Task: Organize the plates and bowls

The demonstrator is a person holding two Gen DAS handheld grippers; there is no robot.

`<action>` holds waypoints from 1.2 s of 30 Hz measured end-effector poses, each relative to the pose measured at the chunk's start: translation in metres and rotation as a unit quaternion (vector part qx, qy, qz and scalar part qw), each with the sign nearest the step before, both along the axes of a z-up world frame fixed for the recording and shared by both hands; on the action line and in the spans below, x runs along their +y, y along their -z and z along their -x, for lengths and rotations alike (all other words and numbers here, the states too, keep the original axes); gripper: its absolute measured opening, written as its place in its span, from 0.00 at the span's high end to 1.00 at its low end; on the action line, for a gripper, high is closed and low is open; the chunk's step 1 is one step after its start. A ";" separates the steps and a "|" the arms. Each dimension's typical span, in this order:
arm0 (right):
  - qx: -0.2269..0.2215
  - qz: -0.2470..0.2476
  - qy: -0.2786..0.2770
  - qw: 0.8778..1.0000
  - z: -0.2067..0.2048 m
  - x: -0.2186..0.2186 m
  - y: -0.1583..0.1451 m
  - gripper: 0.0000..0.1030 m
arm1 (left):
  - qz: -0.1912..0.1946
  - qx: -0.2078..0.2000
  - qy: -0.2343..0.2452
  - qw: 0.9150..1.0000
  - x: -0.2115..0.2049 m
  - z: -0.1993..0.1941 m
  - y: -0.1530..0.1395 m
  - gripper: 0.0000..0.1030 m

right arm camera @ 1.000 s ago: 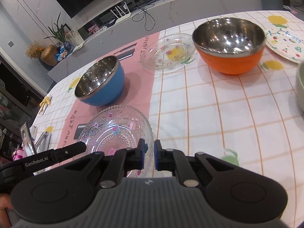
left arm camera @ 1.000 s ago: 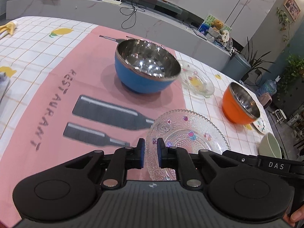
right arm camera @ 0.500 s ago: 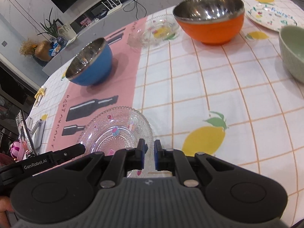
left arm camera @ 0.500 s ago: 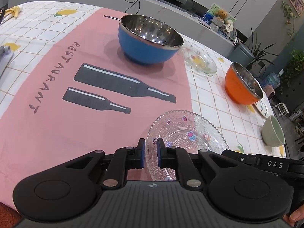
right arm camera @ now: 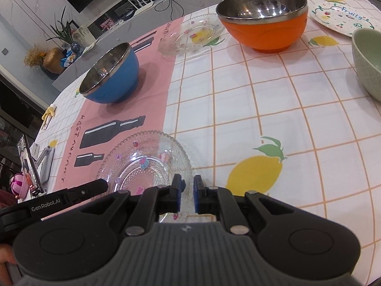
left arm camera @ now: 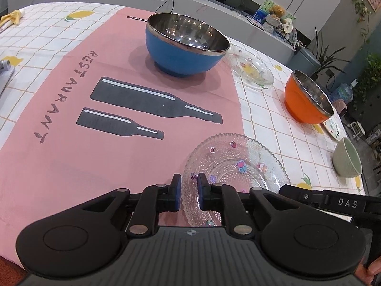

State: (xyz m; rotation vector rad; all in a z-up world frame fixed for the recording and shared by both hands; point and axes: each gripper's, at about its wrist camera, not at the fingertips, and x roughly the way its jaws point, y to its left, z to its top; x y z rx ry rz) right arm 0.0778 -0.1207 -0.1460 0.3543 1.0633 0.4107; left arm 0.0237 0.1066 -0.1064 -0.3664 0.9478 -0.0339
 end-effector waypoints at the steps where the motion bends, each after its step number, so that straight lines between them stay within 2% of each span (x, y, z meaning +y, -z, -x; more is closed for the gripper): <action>1: 0.001 -0.001 -0.001 1.000 0.000 0.000 0.000 0.88 | -0.003 0.001 0.000 1.000 -0.001 0.000 -0.001 0.83; 2: -0.001 0.001 -0.001 1.000 0.000 0.000 -0.001 0.87 | -0.009 0.000 -0.002 1.000 -0.001 0.000 -0.002 0.83; 3: -0.003 0.005 0.000 1.000 0.000 0.000 -0.002 0.78 | -0.014 -0.001 -0.003 1.000 -0.001 0.001 -0.003 0.82; 5: -0.010 0.009 0.004 1.000 0.000 -0.002 -0.006 0.67 | -0.023 -0.006 -0.007 1.000 0.001 0.001 -0.007 0.76; 12: -0.040 0.006 0.013 0.999 -0.006 -0.016 -0.030 0.66 | -0.028 -0.034 0.004 0.999 0.004 -0.008 -0.039 0.66; 20: -0.063 0.022 -0.003 0.998 -0.035 -0.023 -0.064 0.64 | -0.040 -0.052 0.076 0.995 -0.017 -0.050 -0.092 0.63; 24: -0.079 0.030 -0.010 0.996 -0.062 -0.026 -0.085 0.64 | -0.026 -0.061 0.107 0.992 -0.024 -0.078 -0.112 0.63; 28: -0.084 0.033 -0.027 0.996 -0.095 -0.027 -0.105 0.64 | -0.040 -0.066 0.127 0.989 -0.030 -0.112 -0.124 0.63; 31: -0.086 0.037 -0.041 0.995 -0.124 -0.024 -0.117 0.64 | -0.028 -0.052 0.140 0.988 -0.031 -0.144 -0.126 0.63; 36: -0.055 0.041 -0.052 0.996 -0.186 -0.016 -0.120 0.64 | -0.018 -0.018 0.154 0.988 -0.033 -0.198 -0.122 0.63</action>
